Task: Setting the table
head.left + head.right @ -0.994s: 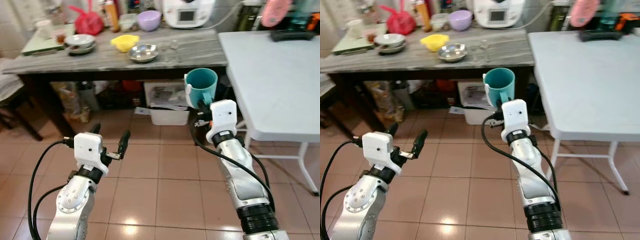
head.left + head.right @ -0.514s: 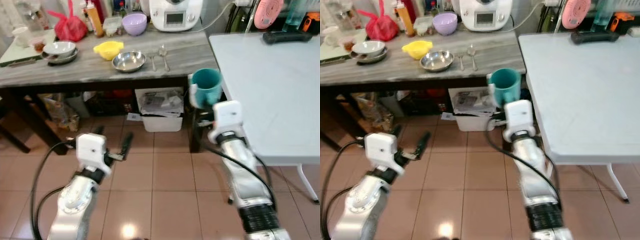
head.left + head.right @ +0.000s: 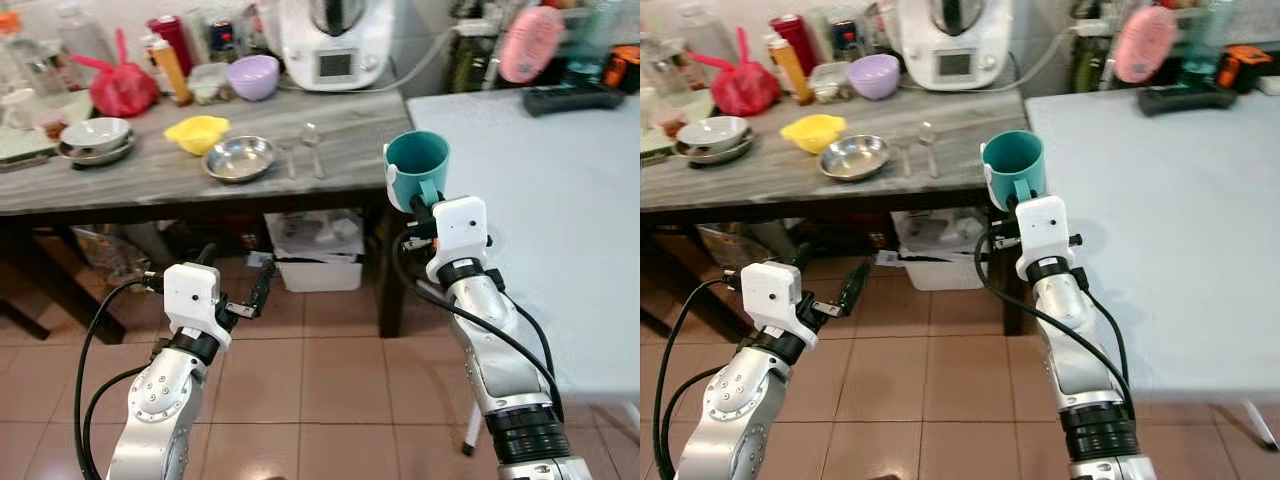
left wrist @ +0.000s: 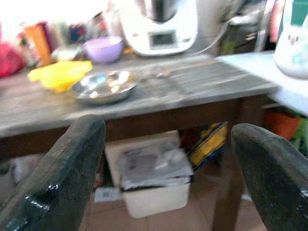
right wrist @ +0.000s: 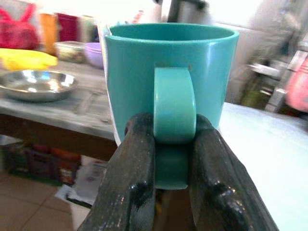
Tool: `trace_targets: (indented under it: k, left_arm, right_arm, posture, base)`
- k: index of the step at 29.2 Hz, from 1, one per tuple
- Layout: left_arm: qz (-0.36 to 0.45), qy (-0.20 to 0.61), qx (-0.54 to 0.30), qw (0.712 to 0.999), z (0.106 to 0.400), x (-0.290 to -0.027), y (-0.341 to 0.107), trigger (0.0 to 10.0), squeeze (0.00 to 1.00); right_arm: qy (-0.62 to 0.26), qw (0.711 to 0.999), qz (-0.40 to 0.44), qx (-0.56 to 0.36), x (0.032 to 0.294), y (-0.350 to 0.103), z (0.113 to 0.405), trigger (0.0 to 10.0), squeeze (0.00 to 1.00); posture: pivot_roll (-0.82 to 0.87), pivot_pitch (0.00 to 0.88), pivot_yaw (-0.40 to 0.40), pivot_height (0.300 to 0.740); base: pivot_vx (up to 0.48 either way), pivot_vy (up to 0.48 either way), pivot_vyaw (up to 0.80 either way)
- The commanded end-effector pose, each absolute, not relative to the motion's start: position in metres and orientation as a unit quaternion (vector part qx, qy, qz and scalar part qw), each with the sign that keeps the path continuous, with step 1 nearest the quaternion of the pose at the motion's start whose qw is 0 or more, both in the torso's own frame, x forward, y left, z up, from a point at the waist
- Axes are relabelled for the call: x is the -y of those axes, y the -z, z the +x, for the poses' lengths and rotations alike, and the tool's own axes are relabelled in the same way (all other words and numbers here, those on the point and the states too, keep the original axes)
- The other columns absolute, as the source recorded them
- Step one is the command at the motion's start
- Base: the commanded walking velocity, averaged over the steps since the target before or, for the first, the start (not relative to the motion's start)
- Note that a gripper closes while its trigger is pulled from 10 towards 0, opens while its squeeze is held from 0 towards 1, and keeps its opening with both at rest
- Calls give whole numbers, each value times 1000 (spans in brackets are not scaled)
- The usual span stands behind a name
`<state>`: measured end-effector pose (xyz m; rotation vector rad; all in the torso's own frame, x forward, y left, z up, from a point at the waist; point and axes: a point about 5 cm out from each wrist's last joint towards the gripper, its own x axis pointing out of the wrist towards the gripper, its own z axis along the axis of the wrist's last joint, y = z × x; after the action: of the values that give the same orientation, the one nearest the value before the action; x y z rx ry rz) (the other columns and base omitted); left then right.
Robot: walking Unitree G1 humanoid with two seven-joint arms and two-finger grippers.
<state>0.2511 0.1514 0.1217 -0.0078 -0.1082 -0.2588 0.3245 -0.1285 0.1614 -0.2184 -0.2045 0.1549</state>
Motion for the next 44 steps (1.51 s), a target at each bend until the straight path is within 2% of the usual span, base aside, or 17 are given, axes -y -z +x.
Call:
trace_targets:
  k: [1, 14, 35, 44]
  left_arm:
    - [1, 129, 58, 990, 252, -153, -124, 10000, 0]
    - [3, 131, 59, 990, 253, -153, -124, 10000, 0]
    - [4, 129, 56, 990, 249, -153, -123, 10000, 0]
    - [-7, 132, 55, 990, 237, -153, -120, 10000, 0]
  right_arm:
    - [-87, 983, -109, 116, 124, -167, 324, 10000, 0]
    - [-84, 984, -110, 116, 124, -167, 324, 10000, 0]
    - [-91, 982, -113, 121, 122, -170, 325, 10000, 0]
    - [-98, 981, -115, 123, 120, -170, 325, 10000, 0]
  posture:
    - [-71, 71, 94, 740]
    - [-70, 73, 95, 740]
    - [-71, 72, 92, 740]
    - [-68, 70, 89, 740]
  base:
    - [465, 0, 0]
    - [465, 0, 338]
    - [463, 0, 0]
    - [41, 0, 0]
